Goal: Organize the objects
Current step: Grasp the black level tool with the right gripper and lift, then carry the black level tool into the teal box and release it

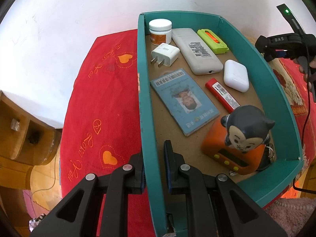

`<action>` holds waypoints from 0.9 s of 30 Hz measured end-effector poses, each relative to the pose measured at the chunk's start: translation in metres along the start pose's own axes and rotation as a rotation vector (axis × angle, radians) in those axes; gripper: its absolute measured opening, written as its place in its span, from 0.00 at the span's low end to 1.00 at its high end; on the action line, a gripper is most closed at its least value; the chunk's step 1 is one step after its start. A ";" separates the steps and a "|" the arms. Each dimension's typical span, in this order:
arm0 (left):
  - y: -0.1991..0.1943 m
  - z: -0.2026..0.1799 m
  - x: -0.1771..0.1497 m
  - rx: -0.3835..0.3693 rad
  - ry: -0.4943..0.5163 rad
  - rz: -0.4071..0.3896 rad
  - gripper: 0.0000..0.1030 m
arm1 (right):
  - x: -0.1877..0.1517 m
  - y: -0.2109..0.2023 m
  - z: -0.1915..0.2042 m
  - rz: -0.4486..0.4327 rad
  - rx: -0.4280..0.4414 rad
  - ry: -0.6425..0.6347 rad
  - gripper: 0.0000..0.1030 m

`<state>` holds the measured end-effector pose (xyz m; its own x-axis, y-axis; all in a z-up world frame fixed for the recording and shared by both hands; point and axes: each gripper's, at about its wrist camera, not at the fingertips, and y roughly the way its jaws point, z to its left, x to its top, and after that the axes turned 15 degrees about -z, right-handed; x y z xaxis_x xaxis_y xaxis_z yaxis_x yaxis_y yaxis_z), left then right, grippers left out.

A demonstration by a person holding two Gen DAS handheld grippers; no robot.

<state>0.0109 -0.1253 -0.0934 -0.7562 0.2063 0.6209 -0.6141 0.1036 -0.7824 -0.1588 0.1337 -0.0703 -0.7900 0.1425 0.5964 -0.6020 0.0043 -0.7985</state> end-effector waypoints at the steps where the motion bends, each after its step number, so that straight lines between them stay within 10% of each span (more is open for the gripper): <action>1: 0.000 0.000 0.000 0.000 -0.001 0.000 0.14 | 0.000 0.001 0.002 -0.002 -0.006 -0.007 0.56; 16: 0.001 -0.003 0.001 -0.005 -0.005 0.000 0.14 | -0.009 -0.033 0.022 -0.085 0.077 0.020 0.41; 27: 0.000 -0.003 0.001 -0.009 -0.006 -0.002 0.14 | 0.009 -0.075 0.060 -0.108 0.319 -0.140 0.41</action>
<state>0.0109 -0.1225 -0.0931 -0.7563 0.2003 0.6228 -0.6137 0.1125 -0.7815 -0.1273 0.0756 -0.0002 -0.7150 0.0212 0.6988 -0.6713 -0.3004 -0.6776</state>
